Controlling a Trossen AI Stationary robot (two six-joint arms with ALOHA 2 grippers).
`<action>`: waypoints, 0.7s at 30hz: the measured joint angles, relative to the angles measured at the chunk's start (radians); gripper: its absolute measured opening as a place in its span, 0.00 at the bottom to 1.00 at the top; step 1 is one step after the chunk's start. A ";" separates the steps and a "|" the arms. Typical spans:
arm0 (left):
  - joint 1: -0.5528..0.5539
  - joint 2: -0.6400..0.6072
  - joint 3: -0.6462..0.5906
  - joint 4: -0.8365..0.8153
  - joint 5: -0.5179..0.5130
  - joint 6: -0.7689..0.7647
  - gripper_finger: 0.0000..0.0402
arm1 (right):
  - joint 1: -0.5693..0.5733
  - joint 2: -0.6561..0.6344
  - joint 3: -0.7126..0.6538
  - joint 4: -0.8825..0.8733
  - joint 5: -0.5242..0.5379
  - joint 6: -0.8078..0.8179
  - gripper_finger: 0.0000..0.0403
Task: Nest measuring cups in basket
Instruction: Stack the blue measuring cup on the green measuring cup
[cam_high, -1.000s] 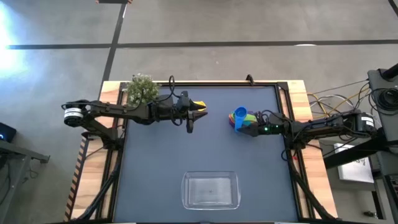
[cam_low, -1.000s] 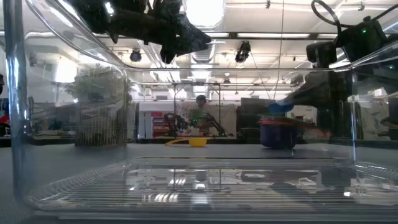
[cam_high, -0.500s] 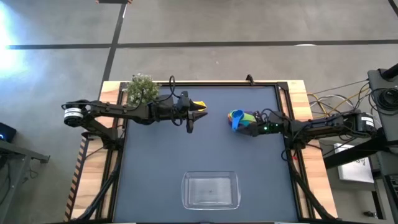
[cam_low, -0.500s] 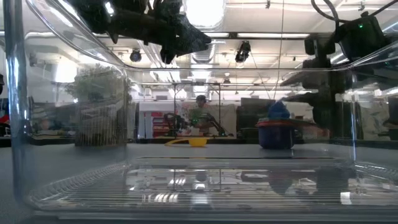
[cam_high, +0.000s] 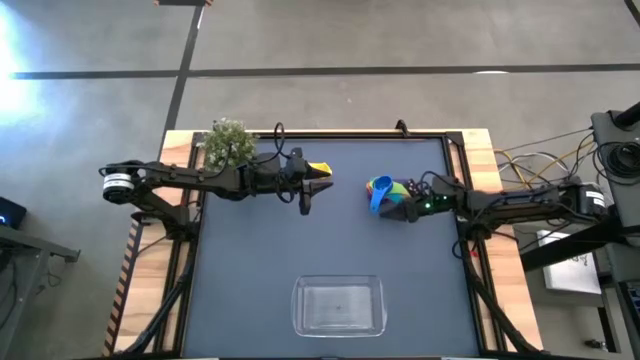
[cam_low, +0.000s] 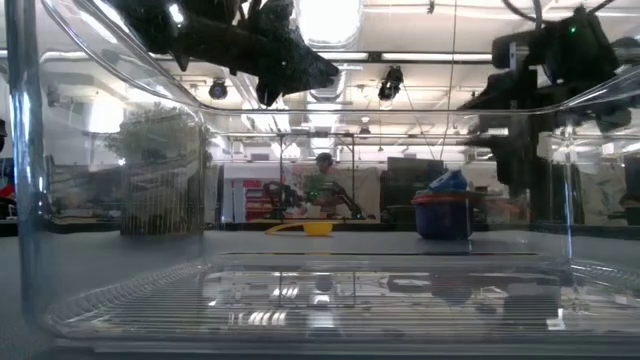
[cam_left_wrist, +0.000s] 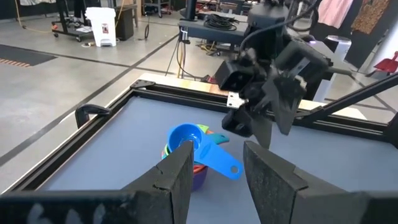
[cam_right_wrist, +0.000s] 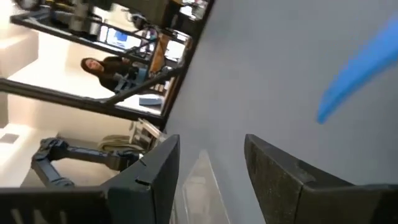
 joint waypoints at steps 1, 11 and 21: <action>0.000 0.000 0.000 0.000 0.000 0.000 0.31 | 0.000 -0.021 0.010 -0.024 0.000 -0.017 0.42; 0.000 0.000 0.000 0.008 0.002 0.007 0.31 | 0.000 -0.219 0.299 -0.897 0.441 -0.627 0.37; 0.000 -0.001 0.000 0.019 0.002 0.008 0.31 | -0.007 -0.244 0.287 -0.971 0.569 -0.715 0.06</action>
